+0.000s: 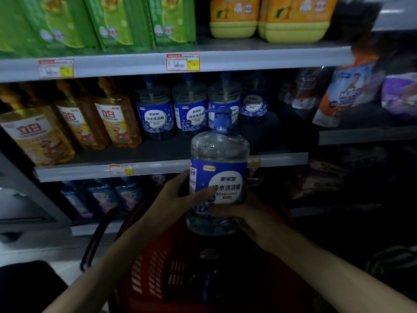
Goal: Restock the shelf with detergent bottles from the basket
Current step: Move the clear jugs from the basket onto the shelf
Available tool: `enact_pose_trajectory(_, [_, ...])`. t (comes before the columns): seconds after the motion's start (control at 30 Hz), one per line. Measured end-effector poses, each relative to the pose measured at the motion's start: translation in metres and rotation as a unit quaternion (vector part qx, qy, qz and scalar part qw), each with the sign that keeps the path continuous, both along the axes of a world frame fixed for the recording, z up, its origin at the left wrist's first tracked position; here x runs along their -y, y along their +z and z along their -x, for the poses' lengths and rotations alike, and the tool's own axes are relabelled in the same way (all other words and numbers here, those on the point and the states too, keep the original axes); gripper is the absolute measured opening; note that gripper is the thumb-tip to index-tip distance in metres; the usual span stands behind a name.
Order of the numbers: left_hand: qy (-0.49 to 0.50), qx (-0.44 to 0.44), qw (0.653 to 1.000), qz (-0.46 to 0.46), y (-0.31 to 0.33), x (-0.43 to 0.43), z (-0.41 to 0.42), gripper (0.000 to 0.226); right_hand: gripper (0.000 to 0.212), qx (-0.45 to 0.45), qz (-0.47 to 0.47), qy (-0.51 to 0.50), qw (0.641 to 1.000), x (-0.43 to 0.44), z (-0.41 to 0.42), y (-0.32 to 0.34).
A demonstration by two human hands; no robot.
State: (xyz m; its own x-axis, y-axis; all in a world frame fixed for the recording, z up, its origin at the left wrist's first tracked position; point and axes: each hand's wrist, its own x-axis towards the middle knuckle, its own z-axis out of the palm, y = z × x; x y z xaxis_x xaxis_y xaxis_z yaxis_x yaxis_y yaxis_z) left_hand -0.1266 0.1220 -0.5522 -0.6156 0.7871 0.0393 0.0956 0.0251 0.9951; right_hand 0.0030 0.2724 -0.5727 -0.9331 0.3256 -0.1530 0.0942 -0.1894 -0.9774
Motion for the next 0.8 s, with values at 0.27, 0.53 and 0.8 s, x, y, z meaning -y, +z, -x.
enact_pose_trajectory(0.27, [0.011,-0.092,0.994,0.059,0.022,-0.045,-0.016,0.042,0.082,-0.033,-0.069,-0.051,0.996,-0.031,-0.013,0.005])
enact_pose_trajectory(0.53, [0.03,-0.078,0.995,0.052,0.031,-0.085,-0.023,0.039,0.093,-0.075,-0.112,-0.165,0.977,-0.055,-0.023,0.002])
enact_pose_trajectory(0.8, [0.019,-0.124,0.99,0.065,0.022,-0.127,-0.006,0.049,0.1,-0.025,-0.139,-0.22,0.965,-0.083,0.013,-0.013])
